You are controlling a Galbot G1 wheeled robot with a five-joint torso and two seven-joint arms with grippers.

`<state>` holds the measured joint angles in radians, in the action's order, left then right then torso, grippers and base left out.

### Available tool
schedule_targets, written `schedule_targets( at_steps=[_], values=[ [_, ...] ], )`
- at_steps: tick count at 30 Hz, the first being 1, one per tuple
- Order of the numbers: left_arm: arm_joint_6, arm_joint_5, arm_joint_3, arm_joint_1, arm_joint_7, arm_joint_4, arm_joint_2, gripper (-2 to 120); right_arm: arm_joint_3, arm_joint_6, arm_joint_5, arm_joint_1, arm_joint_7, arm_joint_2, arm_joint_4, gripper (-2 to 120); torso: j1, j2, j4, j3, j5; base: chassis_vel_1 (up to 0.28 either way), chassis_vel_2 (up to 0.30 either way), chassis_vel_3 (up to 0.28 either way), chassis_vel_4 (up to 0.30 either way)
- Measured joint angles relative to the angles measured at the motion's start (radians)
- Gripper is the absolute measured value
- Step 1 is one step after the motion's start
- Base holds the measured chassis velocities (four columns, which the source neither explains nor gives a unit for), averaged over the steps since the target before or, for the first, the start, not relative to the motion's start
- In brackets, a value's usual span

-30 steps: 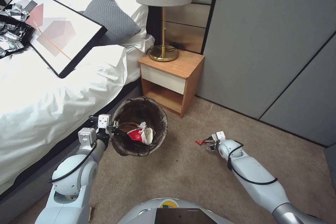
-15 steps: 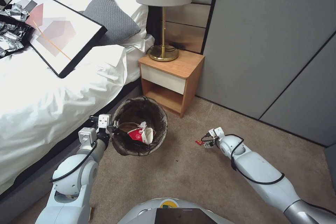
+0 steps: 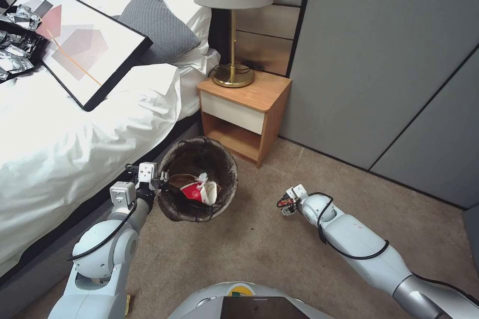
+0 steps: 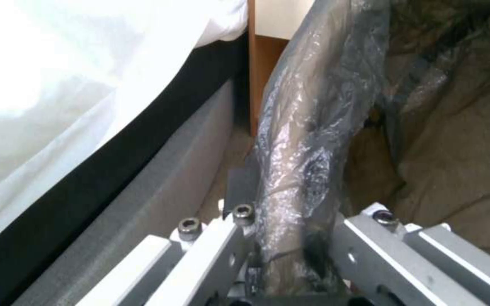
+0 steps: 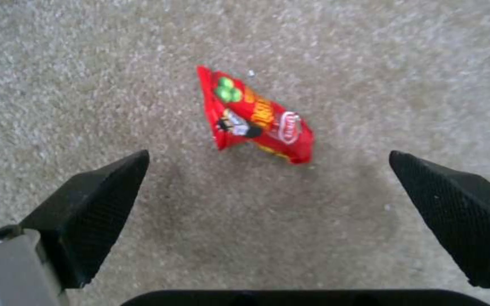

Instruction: Pick up the trash bin, then pick up the garbage from the floor and place it into the trash bin.

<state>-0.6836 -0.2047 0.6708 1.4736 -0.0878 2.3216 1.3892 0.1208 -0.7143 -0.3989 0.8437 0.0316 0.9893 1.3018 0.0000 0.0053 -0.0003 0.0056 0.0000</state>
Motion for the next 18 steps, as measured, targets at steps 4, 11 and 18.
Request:
schedule_targets(
  at_steps=[4,11,18],
  values=[
    [0.000,0.000,-0.001,0.001,0.000,0.000,0.000,0,-0.014,0.008,-0.008,0.002,0.006,0.022,-0.027,100,0.000,0.000,0.0000,0.000,-0.0001,0.000,0.000,0.000,0.000],
    [0.000,0.000,-0.001,0.001,-0.001,0.000,-0.003,0,-0.023,0.021,-0.011,-0.011,0.007,0.029,-0.063,100,0.000,0.000,0.0000,0.000,0.0000,0.000,0.000,0.000,0.000],
    [0.000,0.000,-0.001,0.001,-0.001,0.000,-0.002,0,-0.032,0.028,-0.019,-0.024,0.012,0.028,-0.074,100,0.000,0.000,0.0000,0.000,0.0000,0.000,0.000,0.000,0.000]
  ],
)
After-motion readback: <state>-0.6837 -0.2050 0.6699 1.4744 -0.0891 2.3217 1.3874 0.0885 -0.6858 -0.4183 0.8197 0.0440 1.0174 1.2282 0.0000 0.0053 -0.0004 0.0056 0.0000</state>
